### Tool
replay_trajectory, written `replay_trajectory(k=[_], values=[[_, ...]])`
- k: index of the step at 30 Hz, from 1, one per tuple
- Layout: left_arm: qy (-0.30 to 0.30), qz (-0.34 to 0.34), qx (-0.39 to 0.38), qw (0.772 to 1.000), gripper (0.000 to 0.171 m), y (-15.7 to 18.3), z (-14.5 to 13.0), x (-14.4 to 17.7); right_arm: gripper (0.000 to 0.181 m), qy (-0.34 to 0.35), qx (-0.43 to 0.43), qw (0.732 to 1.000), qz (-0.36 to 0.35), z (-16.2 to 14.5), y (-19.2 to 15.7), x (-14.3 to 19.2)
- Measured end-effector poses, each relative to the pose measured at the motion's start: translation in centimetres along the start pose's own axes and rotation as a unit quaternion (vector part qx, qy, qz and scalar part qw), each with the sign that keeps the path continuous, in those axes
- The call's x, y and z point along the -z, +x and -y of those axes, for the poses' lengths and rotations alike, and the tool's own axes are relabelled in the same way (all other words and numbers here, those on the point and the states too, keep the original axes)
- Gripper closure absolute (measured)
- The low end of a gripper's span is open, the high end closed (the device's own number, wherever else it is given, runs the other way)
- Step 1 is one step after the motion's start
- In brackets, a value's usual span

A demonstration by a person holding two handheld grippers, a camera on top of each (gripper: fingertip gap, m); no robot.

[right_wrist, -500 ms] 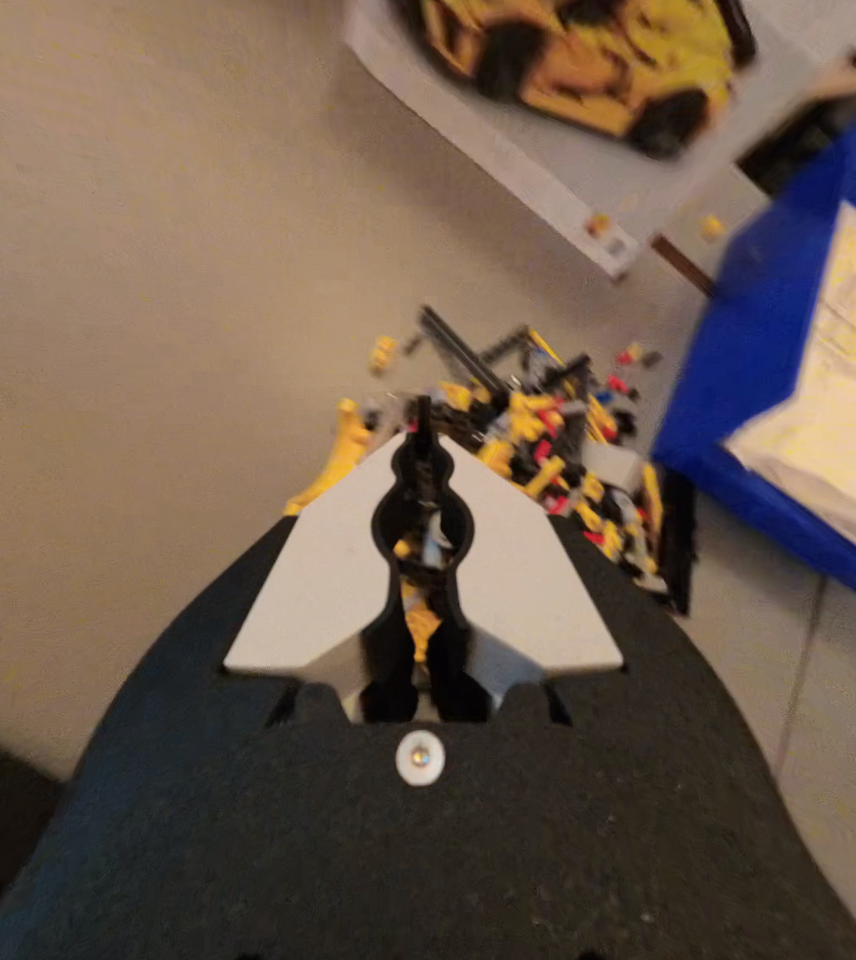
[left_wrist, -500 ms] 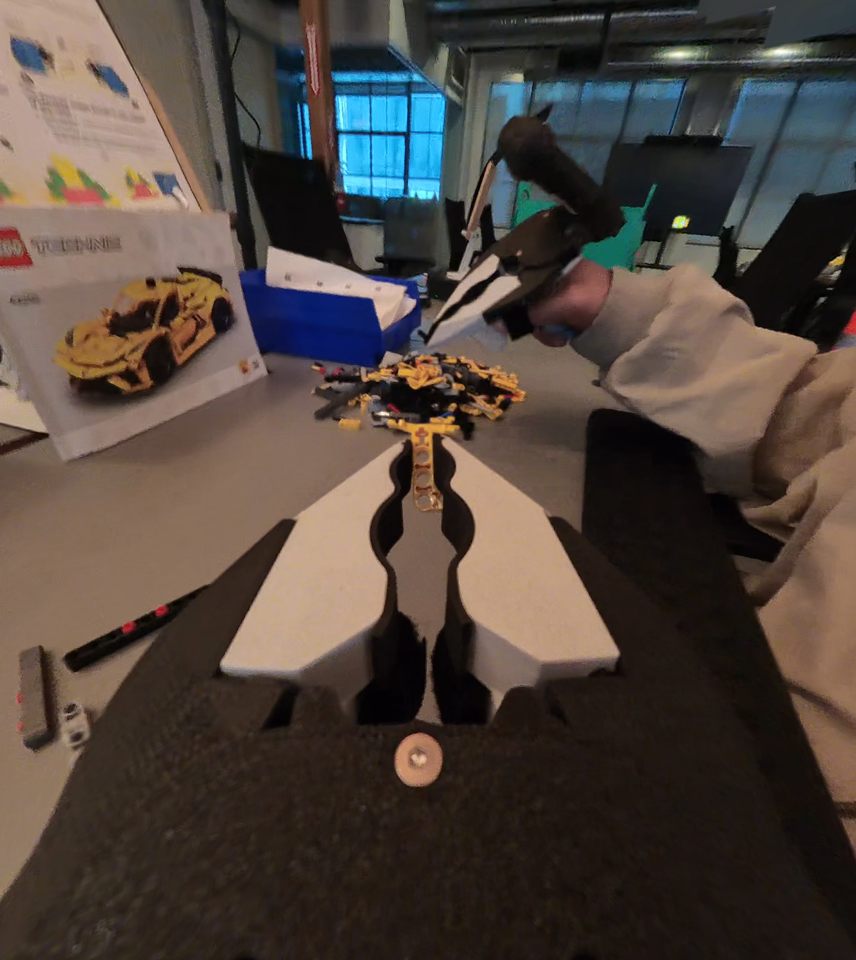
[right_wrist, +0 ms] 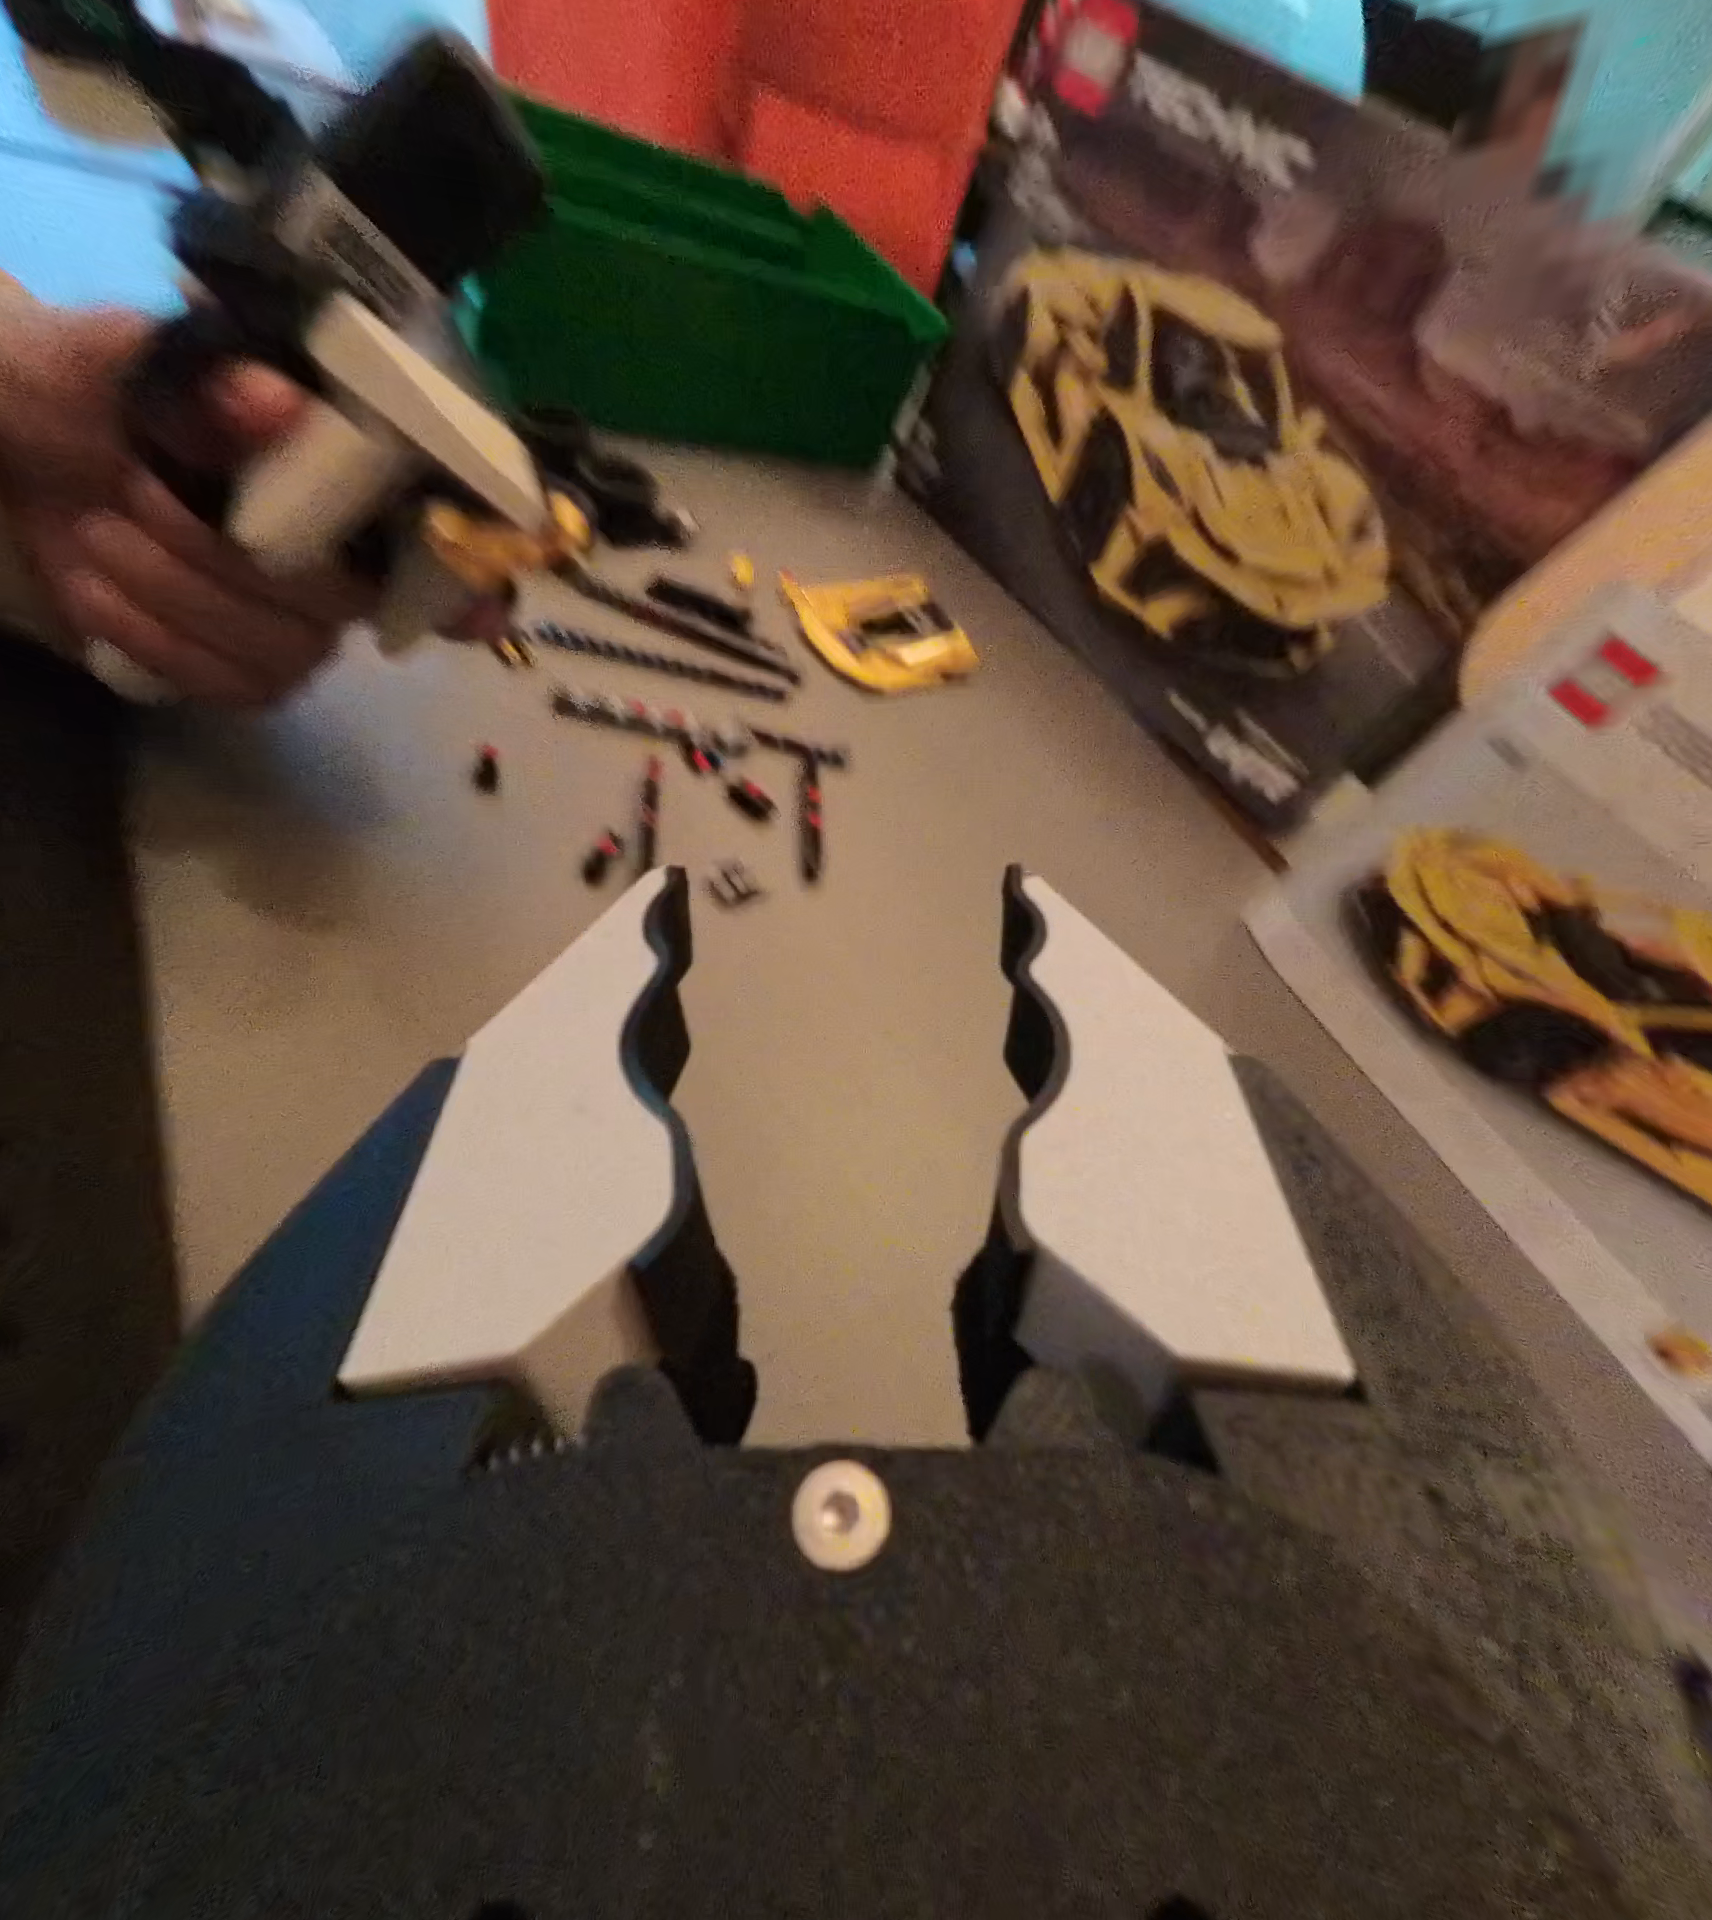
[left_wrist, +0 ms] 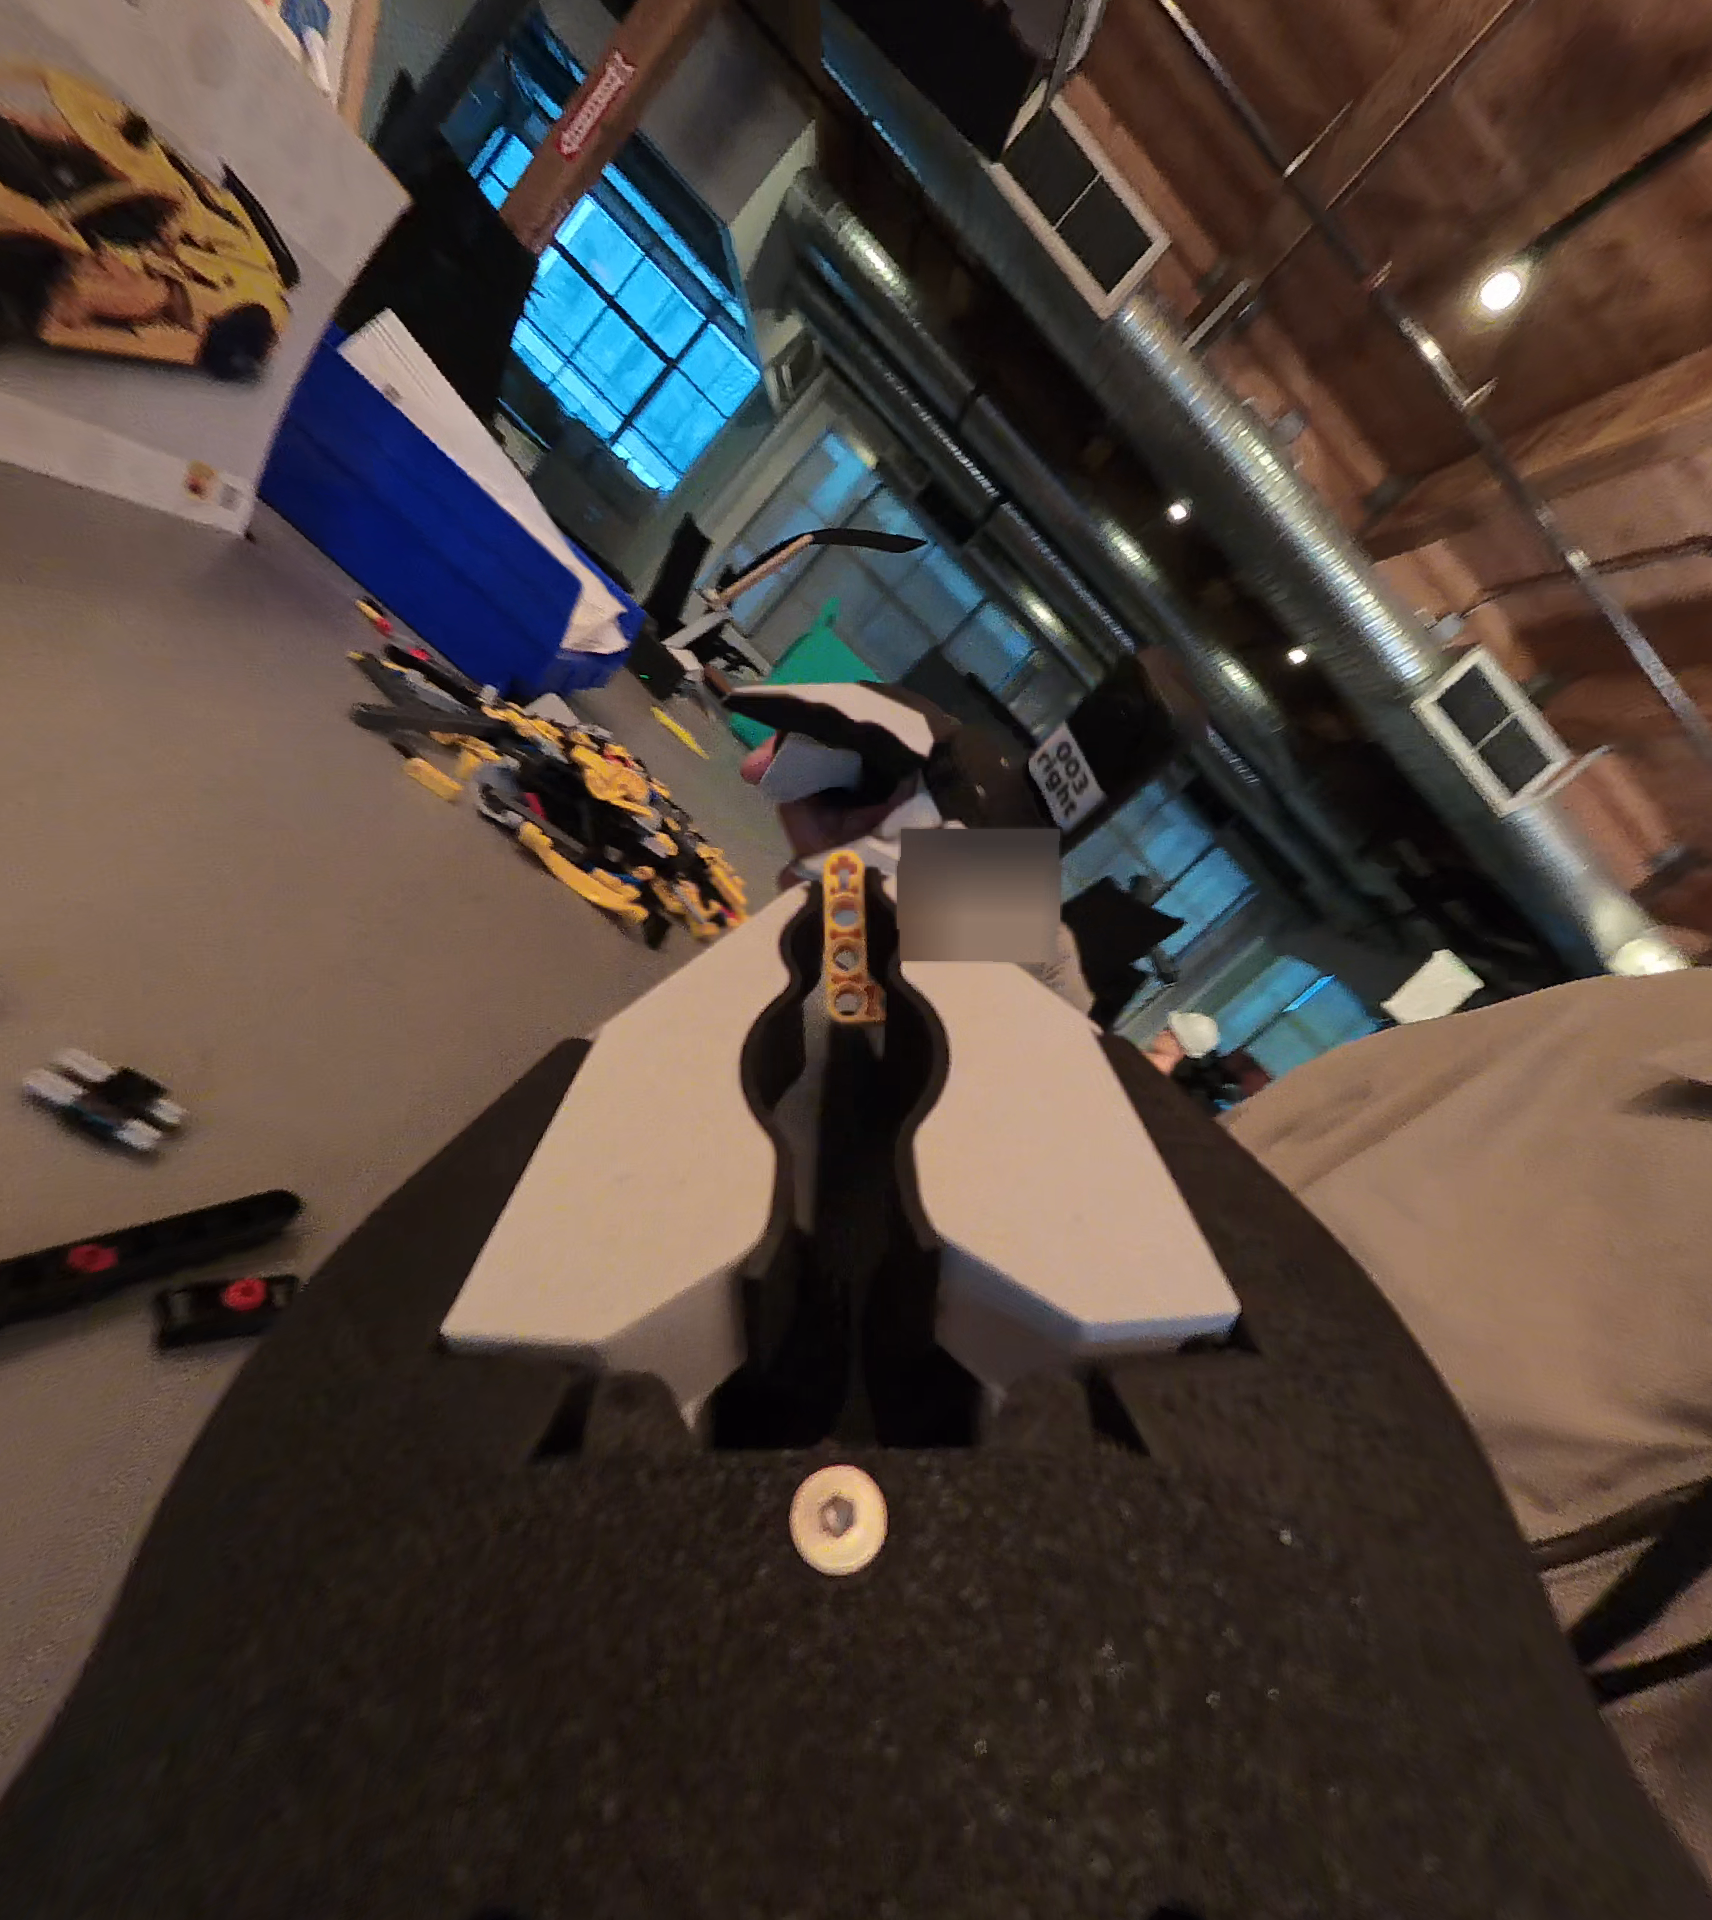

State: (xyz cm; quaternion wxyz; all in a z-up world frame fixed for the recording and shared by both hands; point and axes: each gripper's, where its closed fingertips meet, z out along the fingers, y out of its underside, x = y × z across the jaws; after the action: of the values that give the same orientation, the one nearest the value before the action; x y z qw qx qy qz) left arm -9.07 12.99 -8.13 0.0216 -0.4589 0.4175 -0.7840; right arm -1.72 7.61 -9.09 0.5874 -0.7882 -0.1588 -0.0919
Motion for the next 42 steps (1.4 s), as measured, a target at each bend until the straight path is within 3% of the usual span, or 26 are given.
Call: replay_trajectory(k=[3, 7, 8, 12, 15, 17, 18, 21, 24, 26, 28, 30, 32, 35, 37, 42], values=[[-0.013, 0.002, 0.034, 0.999, 0.165, -0.5, -0.7, -0.1, 0.125, 0.061, 0.043, 0.997, 0.024, 3.3, -5.5, -3.5], [-0.027, 0.026, 0.064, 0.997, 0.165, -1.7, -1.7, -0.3, 0.123, 0.029, 0.056, 0.998, 0.028, 2.0, -7.6, -5.9], [-0.024, 0.018, 0.065, 0.997, 0.165, -1.4, -1.6, -0.4, 0.121, 0.029, 0.037, 0.998, 0.035, 1.7, -7.7, -6.2], [-0.031, 0.029, 0.048, 0.998, 0.164, -1.3, -2.0, -0.9, 0.147, 0.064, 0.011, 0.997, 0.04, 2.7, -7.7, -6.2], [-0.045, 0.052, 0.024, 0.997, 0.163, -1.8, -2.6, -1.2, 0.148, 0.059, -0.033, 0.995, 0.076, 2.0, -7.5, -6.0], [-0.033, 0.058, 0.025, 0.997, 0.133, -1.9, -1.8, -0.9, 0.148, 0.067, -0.043, 0.995, 0.054, 2.0, -5.6, -4.8], [-0.011, 0.07, 0.018, 0.997, 0.131, -2.3, -0.8, -0.1, 0.148, 0.056, -0.039, 0.998, 0.019, 1.3, -3.5, -3.8], [0.063, 0.118, -0.003, 0.991, 0.13, -3.4, 3.4, 4.5, 0.147, -0.078, -0.043, 0.986, -0.143, -4.9, 6.6, 1.5], [0.079, 0.193, -0.037, 0.977, 0.13, -4.0, 7.2, 10.9, 0.148, -0.248, -0.089, 0.915, -0.307, -13.6, 15.1, 10.6], [0.069, 0.307, -0.06, 0.947, 0.132, -4.9, 8.9, 16.8, 0.147, -0.277, -0.141, 0.886, -0.345, -16.8, 16.9, 14.5], [0.038, 0.438, -0.086, 0.894, 0.143, -5.5, 9.3, 23.4, 0.148, -0.273, -0.176, 0.878, -0.351, -18.5, 17.4, 15.9], [0.025, 0.508, -0.118, 0.853, 0.143, -4.2, 9.1, 28.0, 0.147, -0.271, -0.179, 0.878, -0.352, -19.6, 17.7, 16.3], [0.0, 0.545, -0.135, 0.828, 0.143, -2.9, 7.6, 30.7, 0.146, -0.275, -0.184, 0.878, -0.347, -20.5, 17.6, 16.3], [-0.022, 0.578, -0.149, 0.802, 0.143, -2.0, 5.1, 32.6, 0.141, -0.27, -0.198, 0.876, -0.346, -20.6, 17.7, 16.5], [-0.022, 0.574, -0.162, 0.803, 0.143, -1.8, 3.9, 32.4, 0.136, -0.259, -0.211, 0.876, -0.347, -19.4, 17.9, 16.5], [-0.028, 0.55, -0.169, 0.817, 0.144, -3.1, 3.7, 30.0, 0.136, -0.151, -0.184, 0.926, -0.293, -9.6, 15.8, 11.5]])
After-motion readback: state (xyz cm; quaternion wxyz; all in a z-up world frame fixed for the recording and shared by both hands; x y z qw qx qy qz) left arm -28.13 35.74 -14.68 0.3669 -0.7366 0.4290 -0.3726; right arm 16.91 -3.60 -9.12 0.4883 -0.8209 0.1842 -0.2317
